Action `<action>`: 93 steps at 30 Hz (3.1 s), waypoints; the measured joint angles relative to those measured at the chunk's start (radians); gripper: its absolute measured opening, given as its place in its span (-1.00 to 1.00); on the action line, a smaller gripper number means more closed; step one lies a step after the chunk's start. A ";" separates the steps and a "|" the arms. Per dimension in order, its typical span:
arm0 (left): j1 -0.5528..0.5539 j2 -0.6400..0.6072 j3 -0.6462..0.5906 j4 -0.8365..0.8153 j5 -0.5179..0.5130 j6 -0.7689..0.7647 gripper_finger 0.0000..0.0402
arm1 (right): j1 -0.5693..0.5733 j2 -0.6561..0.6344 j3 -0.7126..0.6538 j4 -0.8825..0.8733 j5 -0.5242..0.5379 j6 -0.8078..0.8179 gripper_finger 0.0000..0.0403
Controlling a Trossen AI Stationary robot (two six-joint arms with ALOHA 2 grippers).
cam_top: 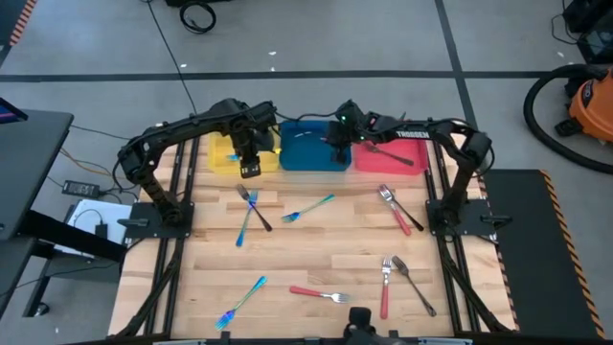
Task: Sort silverware by color (type)
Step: Put the pink fork into the blue bin
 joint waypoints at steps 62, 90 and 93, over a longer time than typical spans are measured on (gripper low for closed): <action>-0.067 0.003 0.000 0.190 0.002 -0.034 -0.44 | 0.009 0.046 -0.020 0.046 0.059 -0.032 -0.51; -0.424 0.005 0.001 0.020 0.001 -0.395 -0.44 | 0.301 -0.386 0.001 -0.423 0.087 0.257 -0.51; -0.460 0.003 -0.019 0.045 -0.015 -0.434 -0.44 | 0.344 -0.423 0.001 -0.477 0.087 0.301 -0.51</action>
